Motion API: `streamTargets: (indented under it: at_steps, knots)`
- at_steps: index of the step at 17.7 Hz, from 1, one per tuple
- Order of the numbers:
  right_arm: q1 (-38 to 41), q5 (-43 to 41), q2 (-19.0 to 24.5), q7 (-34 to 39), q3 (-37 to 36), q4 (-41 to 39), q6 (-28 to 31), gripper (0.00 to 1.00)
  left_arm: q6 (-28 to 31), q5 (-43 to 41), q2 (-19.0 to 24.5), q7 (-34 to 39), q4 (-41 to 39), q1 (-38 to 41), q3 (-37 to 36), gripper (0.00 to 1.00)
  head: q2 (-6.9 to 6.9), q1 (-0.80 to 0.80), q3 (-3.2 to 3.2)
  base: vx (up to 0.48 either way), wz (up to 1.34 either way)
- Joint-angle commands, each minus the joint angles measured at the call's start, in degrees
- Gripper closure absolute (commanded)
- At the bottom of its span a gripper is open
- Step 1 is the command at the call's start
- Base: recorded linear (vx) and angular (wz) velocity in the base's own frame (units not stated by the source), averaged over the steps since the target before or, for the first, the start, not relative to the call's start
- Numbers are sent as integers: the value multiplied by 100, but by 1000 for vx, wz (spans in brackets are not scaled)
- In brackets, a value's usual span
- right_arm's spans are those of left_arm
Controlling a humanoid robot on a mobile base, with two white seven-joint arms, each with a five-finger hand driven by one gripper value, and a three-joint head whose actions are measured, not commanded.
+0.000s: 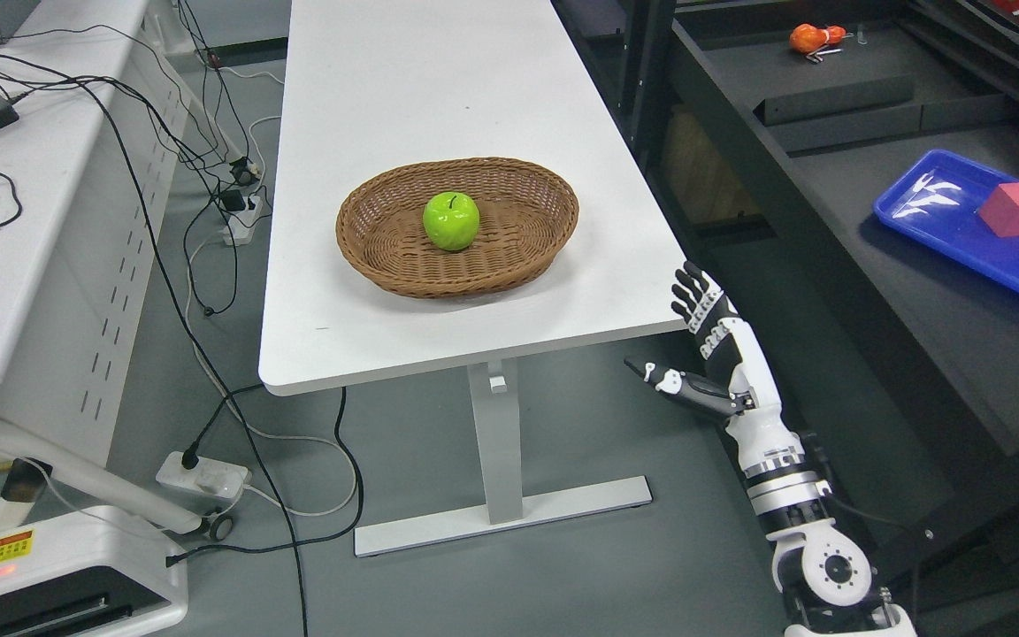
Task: Place green apple on left shelf middle layer
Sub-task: 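Raise the right hand and move it toward the wicker basket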
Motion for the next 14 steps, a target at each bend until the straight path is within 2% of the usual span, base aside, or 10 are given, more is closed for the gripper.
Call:
streamTargets:
  at_steps: [1,5,7,10,11,14]
  knots:
    - [-474,3545,-898,-338,649,-34,-179,0,4,0,100,9,-1,-1,0,0,0,0,0,-10,39]
    - [-800,3266,-961,-233,957,-42,-177,0,5,0,100,0,8,-1,0,0,0,0,0,-8,0]
    - [-913,2896,-733,-207,984,-25,-554,0,5,0,100,0,-1,-1,0,0,0,0,0,0,0]
    - [-1474,2964,-495,-181,1465,27,-881,0,5,0,100,0,-1,-1,0,0,0,0,0,85,-51]
    - [-1764,3130,-521,-50,1580,141,-803,0,5,0,100,0,-1,-1,0,0,0,0,0,178,-59]
    - [-2442,3449,-565,1038,1590,834,-310,0,-4,0,100,0,-1,-1,0,0,0,0,0,205,22]
